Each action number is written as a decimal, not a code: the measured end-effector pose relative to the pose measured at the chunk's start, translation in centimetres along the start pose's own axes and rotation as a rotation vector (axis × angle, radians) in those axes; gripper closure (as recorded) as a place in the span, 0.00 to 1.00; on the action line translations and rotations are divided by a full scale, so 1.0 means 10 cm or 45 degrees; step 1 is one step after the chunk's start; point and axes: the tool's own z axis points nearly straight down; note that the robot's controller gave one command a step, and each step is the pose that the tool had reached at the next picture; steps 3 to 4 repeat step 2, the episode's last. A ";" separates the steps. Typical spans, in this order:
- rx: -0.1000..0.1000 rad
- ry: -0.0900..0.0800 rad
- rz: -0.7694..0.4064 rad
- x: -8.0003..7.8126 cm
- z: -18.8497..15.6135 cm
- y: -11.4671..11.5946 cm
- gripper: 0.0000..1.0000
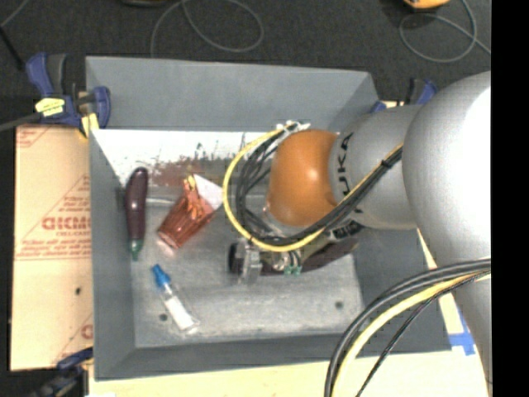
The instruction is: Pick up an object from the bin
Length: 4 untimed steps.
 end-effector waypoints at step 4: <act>-0.001 -0.009 0.010 -0.03 -1.58 -0.07 1.00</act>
Offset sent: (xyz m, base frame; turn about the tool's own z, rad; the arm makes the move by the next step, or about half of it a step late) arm -0.0018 -0.0069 0.1554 0.0049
